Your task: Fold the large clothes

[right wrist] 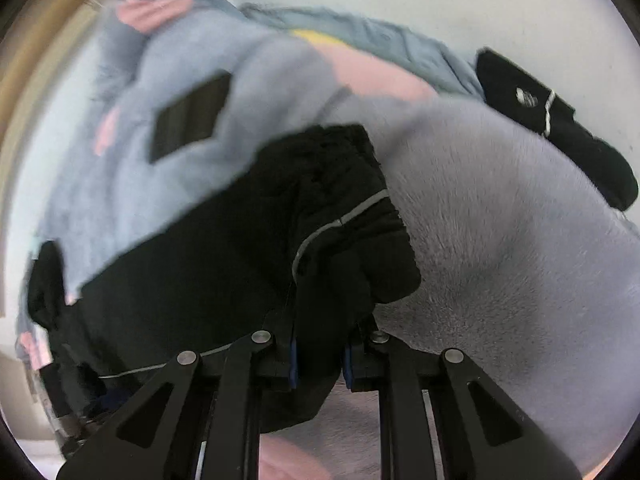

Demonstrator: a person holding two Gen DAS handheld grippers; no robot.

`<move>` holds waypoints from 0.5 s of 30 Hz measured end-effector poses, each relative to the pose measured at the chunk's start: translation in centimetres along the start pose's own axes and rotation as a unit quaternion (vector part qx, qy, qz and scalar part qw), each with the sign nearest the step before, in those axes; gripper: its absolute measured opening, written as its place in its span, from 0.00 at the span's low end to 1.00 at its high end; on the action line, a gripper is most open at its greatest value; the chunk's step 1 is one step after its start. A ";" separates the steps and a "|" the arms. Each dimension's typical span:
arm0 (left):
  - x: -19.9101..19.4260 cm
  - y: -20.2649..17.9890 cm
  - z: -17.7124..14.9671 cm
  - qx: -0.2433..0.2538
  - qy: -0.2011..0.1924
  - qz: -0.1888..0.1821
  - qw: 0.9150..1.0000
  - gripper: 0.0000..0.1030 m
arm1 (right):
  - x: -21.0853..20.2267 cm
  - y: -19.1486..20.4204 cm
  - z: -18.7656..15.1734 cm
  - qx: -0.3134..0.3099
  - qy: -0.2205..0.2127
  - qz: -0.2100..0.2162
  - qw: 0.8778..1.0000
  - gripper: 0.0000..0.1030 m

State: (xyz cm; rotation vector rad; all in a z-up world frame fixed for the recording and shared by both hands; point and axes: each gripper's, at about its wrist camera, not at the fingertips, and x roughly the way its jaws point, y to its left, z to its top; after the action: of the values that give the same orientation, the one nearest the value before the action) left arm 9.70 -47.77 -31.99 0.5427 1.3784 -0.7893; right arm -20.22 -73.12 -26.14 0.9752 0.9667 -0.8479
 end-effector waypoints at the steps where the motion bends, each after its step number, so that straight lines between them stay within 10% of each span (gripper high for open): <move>1: -0.7 0.2 -0.1 0.003 -0.006 -0.010 1.000 0.70 | -0.1 0.5 0.0 -0.006 -0.003 -0.010 1.000 0.18; 9: -10.4 7.4 -4.5 -0.030 -0.099 -0.077 0.992 0.70 | -7.7 10.1 -2.5 -0.129 -0.087 -0.009 0.988 0.18; 15: -16.6 17.5 -9.4 -0.099 -0.162 -0.046 0.981 0.70 | -11.5 22.0 -8.1 -0.211 -0.106 0.059 0.970 0.18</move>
State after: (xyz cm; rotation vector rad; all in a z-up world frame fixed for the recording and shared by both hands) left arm 16.83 -26.66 -18.83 0.1846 1.1675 -0.7675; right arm -6.37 -56.55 -11.37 0.5569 0.8489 -0.5983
